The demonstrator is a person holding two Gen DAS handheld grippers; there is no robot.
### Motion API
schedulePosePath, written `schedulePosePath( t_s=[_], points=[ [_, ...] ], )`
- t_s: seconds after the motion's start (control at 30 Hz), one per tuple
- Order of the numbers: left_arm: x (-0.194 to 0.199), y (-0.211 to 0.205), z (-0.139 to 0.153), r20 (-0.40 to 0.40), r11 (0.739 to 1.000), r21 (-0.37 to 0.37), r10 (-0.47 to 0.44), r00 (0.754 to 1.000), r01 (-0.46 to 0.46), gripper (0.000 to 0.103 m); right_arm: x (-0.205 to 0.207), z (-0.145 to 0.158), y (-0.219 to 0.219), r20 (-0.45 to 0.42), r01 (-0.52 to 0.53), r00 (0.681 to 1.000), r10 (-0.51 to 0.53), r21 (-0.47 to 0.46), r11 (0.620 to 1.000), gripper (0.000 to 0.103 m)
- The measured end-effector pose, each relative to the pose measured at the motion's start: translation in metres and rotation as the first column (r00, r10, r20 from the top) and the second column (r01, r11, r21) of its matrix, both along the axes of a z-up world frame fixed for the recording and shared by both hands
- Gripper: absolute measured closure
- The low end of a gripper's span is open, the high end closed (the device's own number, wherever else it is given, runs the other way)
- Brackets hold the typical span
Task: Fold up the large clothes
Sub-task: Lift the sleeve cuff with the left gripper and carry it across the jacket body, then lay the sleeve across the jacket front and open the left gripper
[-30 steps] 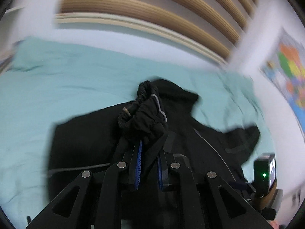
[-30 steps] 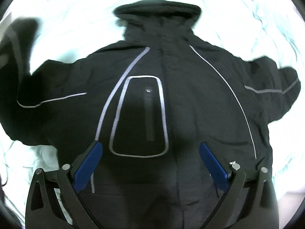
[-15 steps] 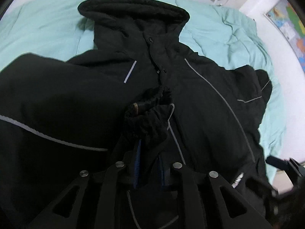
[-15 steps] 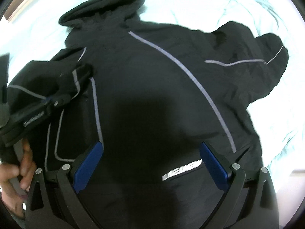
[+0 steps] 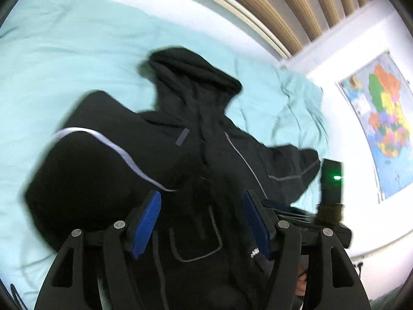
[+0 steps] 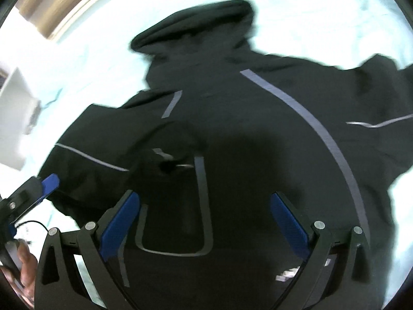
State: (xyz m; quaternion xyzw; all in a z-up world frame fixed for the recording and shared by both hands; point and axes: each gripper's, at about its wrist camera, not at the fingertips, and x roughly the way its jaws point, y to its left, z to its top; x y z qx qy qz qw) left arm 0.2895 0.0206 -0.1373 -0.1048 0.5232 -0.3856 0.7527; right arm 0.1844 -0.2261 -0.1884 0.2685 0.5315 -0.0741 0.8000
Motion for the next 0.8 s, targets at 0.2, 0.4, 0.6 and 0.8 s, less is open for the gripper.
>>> schedulePosePath(
  t_s=[0.2, 0.4, 0.6, 0.8],
  points=[
    [0.005, 0.045, 0.015, 0.102, 0.99, 0.074, 0.112, 0.988, -0.12, 0.035, 0.043, -0.043, 0.013, -0.062, 0.018, 0.998, -0.008, 0.15, 0.988, 0.021],
    [0.015, 0.071, 0.006, 0.065, 0.978, 0.085, 0.186, 0.98, -0.191, 0.035, 0.06, -0.06, 0.02, -0.047, -0.002, 0.999, 0.014, 0.25, 0.968, 0.066],
    [0.023, 0.055, 0.005, 0.085, 0.978, 0.087, 0.18, 0.98, -0.187, 0.035, 0.032, 0.023, 0.007, 0.148, -0.073, 0.986, 0.075, -0.019, 0.997, 0.074],
    [0.023, 0.013, 0.005, 0.084, 0.993, 0.062, 0.096, 0.992, -0.101, 0.035, -0.008, 0.083, -0.046, 0.17, -0.044, 0.98, 0.106, -0.333, 0.942, 0.074]
  ],
)
